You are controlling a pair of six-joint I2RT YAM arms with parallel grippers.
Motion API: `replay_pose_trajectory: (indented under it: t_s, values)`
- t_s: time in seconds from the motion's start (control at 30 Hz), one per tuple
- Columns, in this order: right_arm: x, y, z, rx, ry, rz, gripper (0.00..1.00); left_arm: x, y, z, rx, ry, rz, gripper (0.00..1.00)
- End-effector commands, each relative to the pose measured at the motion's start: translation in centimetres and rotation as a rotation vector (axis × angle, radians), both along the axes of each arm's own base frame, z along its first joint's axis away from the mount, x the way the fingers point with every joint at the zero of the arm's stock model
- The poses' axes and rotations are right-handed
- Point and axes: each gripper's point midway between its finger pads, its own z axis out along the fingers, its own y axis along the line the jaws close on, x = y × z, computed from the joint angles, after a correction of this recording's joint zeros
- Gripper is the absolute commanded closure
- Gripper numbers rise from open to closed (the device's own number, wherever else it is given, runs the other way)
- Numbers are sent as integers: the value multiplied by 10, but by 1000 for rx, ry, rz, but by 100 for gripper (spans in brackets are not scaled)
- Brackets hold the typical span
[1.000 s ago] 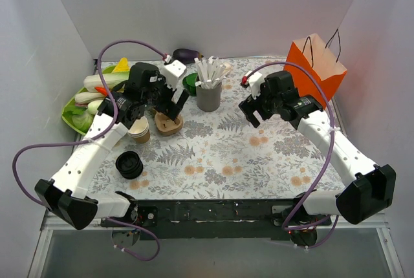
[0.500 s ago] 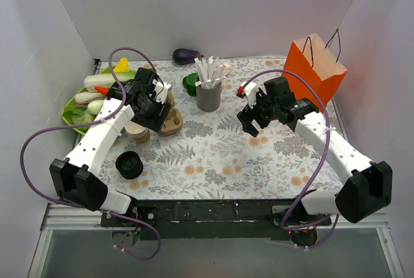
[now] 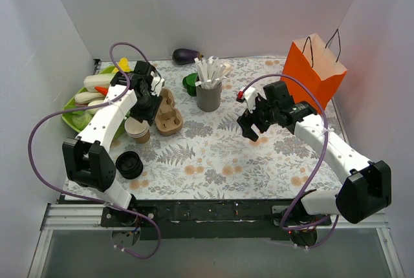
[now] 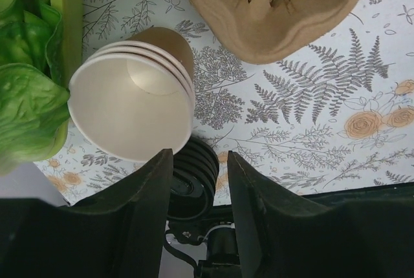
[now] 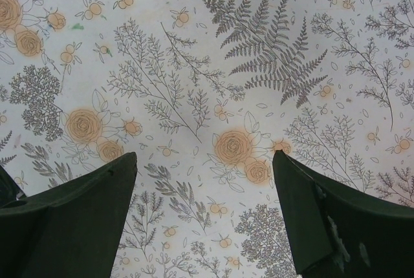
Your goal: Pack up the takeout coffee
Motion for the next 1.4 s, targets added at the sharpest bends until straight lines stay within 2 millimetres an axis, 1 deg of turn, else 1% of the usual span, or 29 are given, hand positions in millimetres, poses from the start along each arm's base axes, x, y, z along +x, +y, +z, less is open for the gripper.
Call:
replay_pose_trajectory:
  t_s: [0.0, 0.03, 0.13, 0.5, 0.53, 0.57, 0.6, 0.77, 0.93, 1.07, 1.2, 1.37]
  values:
    - [0, 4, 12, 20, -36, 21, 7, 4, 7, -3, -10, -4, 26, 62]
    - [0, 4, 11, 20, -33, 22, 7, 7, 7, -2, -16, -15, 26, 64]
    - [1, 5, 10, 21, -23, 23, 7, 14, 6, -1, -33, -40, 21, 64]
    - [14, 11, 9, 13, -25, 20, 7, 15, 13, -22, -64, 44, 39, 67]
    - [16, 12, 12, 16, -29, 22, 7, 16, 14, -23, -63, 47, 41, 68]
    - [16, 12, 10, 10, -20, 23, 7, 18, 16, -25, -62, 49, 47, 68]
    - [17, 12, 10, 8, -21, 21, 7, 17, 12, -26, -91, 60, 43, 69]
    - [23, 14, 9, 2, -17, 22, 7, 20, 14, -29, -113, 73, 52, 71]
    - [25, 15, 9, 2, -14, 20, 7, 19, 14, -33, -129, 97, 47, 75]
    - [25, 15, 6, -5, -10, 19, 7, 17, 11, -35, -148, 118, 42, 75]
    - [24, 15, 6, -2, -8, 20, 7, 18, 5, -29, -181, 115, 42, 74]
    - [24, 15, 5, -1, -11, 19, 7, 14, 7, -36, -171, 135, 49, 76]
